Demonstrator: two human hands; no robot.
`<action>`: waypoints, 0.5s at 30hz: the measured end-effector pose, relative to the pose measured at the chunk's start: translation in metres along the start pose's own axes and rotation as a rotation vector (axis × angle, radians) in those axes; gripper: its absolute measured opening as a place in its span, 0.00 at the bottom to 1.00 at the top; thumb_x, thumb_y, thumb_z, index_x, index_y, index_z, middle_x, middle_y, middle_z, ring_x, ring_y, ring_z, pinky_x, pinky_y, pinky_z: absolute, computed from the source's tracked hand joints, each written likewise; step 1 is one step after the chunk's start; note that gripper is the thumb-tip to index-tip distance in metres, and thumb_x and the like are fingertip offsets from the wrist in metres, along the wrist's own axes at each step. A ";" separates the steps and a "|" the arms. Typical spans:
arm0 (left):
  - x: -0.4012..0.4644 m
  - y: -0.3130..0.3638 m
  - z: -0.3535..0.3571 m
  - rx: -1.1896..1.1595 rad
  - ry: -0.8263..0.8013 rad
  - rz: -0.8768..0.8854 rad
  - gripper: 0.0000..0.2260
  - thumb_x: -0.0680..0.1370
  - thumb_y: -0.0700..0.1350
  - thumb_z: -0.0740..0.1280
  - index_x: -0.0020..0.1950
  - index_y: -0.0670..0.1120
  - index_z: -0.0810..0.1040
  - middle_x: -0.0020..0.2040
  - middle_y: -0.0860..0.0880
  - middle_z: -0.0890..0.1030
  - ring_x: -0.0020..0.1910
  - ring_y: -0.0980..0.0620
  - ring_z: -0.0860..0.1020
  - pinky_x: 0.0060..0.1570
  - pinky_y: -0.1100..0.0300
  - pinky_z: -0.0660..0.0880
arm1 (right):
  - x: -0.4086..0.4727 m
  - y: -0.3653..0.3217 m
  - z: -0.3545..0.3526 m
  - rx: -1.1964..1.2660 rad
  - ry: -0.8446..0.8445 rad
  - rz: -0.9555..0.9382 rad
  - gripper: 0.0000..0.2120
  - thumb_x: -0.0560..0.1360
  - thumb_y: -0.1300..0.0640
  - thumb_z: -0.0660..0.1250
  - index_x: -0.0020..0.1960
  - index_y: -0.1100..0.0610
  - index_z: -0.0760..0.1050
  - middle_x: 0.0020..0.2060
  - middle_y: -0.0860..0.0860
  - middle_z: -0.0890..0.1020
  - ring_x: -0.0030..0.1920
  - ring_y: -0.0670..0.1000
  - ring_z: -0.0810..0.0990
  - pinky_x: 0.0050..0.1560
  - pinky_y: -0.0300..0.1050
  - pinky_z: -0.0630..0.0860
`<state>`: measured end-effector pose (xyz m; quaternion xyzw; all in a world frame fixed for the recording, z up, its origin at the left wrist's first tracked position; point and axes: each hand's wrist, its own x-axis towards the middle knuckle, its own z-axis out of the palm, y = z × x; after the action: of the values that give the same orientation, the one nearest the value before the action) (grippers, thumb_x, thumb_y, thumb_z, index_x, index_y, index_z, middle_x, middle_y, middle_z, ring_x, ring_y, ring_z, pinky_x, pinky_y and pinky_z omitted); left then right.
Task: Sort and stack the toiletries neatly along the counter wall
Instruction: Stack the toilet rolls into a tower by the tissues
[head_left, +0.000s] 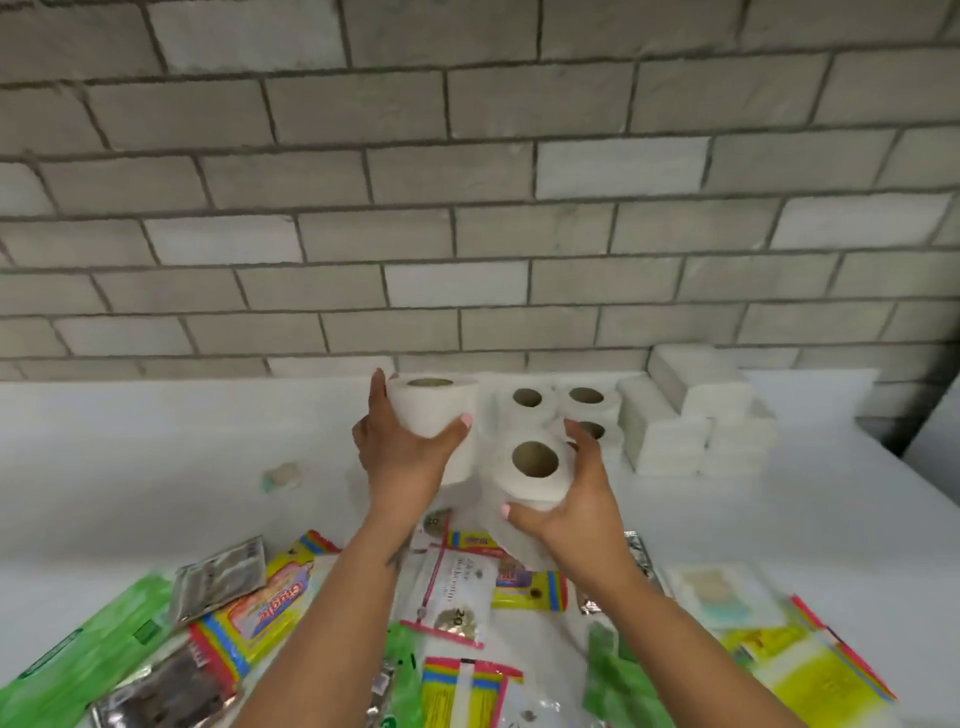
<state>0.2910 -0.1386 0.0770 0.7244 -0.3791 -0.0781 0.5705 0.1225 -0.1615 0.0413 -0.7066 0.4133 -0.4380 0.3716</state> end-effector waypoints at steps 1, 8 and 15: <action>0.001 -0.005 0.011 -0.024 -0.023 -0.002 0.45 0.67 0.52 0.76 0.76 0.50 0.53 0.71 0.52 0.66 0.70 0.47 0.59 0.64 0.58 0.60 | 0.004 0.003 -0.007 0.004 0.022 0.005 0.49 0.56 0.50 0.78 0.72 0.48 0.57 0.66 0.45 0.69 0.65 0.45 0.70 0.62 0.41 0.70; 0.001 -0.038 0.072 -0.104 -0.136 -0.036 0.46 0.63 0.46 0.78 0.75 0.49 0.56 0.66 0.51 0.73 0.66 0.48 0.69 0.65 0.53 0.68 | 0.037 0.015 -0.049 0.043 0.118 0.023 0.42 0.60 0.60 0.80 0.61 0.36 0.59 0.55 0.30 0.68 0.52 0.26 0.70 0.48 0.21 0.67; -0.007 -0.057 0.102 -0.192 -0.193 -0.058 0.48 0.62 0.38 0.79 0.75 0.48 0.55 0.60 0.56 0.73 0.59 0.59 0.71 0.58 0.65 0.66 | 0.067 0.026 -0.061 0.004 0.133 0.045 0.48 0.58 0.54 0.81 0.70 0.44 0.57 0.65 0.45 0.70 0.63 0.47 0.72 0.62 0.49 0.73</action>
<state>0.2563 -0.2092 -0.0101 0.6663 -0.4022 -0.1998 0.5953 0.0776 -0.2420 0.0595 -0.6657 0.4521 -0.4763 0.3545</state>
